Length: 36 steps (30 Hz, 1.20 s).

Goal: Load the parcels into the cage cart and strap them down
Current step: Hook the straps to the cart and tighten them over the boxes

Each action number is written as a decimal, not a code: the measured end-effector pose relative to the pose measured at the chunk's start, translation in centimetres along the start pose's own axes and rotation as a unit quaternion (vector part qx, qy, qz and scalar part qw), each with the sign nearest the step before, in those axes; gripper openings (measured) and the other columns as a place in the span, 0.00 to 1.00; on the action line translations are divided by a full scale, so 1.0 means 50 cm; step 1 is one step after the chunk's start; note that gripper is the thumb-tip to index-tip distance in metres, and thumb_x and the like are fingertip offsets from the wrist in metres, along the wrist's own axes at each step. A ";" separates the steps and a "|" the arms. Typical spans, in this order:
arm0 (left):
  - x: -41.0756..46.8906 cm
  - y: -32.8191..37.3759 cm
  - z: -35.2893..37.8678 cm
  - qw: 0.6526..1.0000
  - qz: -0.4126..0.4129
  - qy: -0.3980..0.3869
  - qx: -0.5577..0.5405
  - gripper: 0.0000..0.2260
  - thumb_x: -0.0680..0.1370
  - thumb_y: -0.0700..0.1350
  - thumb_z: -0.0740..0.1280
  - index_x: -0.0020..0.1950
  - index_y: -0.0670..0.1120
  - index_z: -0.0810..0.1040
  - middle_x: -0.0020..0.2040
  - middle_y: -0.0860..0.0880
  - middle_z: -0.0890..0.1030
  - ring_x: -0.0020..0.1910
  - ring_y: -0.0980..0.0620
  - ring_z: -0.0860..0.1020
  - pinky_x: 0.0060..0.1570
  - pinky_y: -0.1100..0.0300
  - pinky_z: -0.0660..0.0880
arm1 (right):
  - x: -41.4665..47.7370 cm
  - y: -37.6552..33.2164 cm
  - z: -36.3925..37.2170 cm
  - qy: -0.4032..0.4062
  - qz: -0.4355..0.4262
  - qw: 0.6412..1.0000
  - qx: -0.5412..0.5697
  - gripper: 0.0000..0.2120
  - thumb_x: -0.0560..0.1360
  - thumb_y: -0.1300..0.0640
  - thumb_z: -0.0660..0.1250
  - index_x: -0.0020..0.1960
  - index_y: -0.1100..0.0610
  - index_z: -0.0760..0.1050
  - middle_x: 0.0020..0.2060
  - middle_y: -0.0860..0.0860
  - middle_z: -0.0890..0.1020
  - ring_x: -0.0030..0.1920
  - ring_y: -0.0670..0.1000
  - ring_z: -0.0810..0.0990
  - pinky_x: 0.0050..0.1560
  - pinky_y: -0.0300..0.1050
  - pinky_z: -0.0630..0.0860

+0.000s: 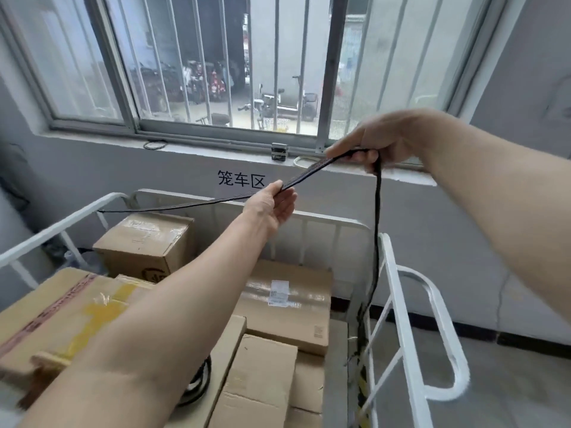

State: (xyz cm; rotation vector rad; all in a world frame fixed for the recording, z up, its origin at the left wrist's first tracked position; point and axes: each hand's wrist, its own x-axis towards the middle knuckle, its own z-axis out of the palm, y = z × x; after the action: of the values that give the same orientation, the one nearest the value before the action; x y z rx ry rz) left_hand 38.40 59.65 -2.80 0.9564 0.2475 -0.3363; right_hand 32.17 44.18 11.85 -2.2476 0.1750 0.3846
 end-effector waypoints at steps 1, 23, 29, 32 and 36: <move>-0.013 -0.011 0.014 1.000 0.008 0.010 -0.015 0.09 0.79 0.44 0.65 0.39 0.45 0.75 0.24 0.50 0.80 0.22 0.56 0.79 0.28 0.66 0.76 | -0.017 0.004 -0.018 -0.002 -0.005 1.000 -0.003 0.13 0.75 0.54 0.68 0.35 0.56 0.71 0.20 0.45 0.70 0.17 0.41 0.61 0.25 0.34 0.64; -0.029 -0.233 0.177 0.996 -0.064 -0.050 0.028 0.06 0.78 0.44 0.66 0.43 0.44 0.73 0.40 0.48 0.78 0.37 0.51 0.78 0.39 0.60 0.75 | -0.063 0.327 -0.153 0.075 0.067 0.990 -0.098 0.14 0.74 0.53 0.72 0.37 0.62 0.74 0.23 0.50 0.67 0.24 0.49 0.61 0.28 0.40 0.64; -0.030 -0.280 0.215 0.999 -0.033 -0.021 -0.033 0.07 0.79 0.40 0.65 0.41 0.43 0.74 0.27 0.48 0.81 0.26 0.53 0.80 0.34 0.60 0.76 | -0.041 0.352 -0.154 0.016 0.050 0.994 -0.096 0.14 0.76 0.53 0.70 0.37 0.61 0.74 0.21 0.49 0.68 0.22 0.48 0.62 0.28 0.39 0.65; -0.031 -0.307 0.230 0.999 -0.026 0.004 -0.021 0.07 0.79 0.40 0.65 0.41 0.43 0.74 0.26 0.48 0.81 0.24 0.54 0.80 0.34 0.61 0.76 | -0.033 0.388 -0.150 -0.017 0.046 0.995 -0.089 0.14 0.78 0.54 0.67 0.37 0.60 0.72 0.24 0.51 0.67 0.23 0.48 0.62 0.28 0.39 0.65; -0.041 -0.367 0.221 0.998 -0.040 0.047 0.028 0.08 0.79 0.38 0.64 0.40 0.44 0.74 0.24 0.49 0.80 0.22 0.55 0.80 0.34 0.62 0.76 | -0.013 0.478 -0.120 -0.068 0.064 0.994 -0.059 0.14 0.80 0.55 0.64 0.38 0.60 0.71 0.26 0.51 0.68 0.24 0.48 0.63 0.30 0.39 0.66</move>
State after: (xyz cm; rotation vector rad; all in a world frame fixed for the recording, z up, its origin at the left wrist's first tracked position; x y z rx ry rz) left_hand 30.08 41.09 -9.77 1.0195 0.3647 -0.3747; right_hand 26.85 24.12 -1.50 -2.3229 0.2304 0.6282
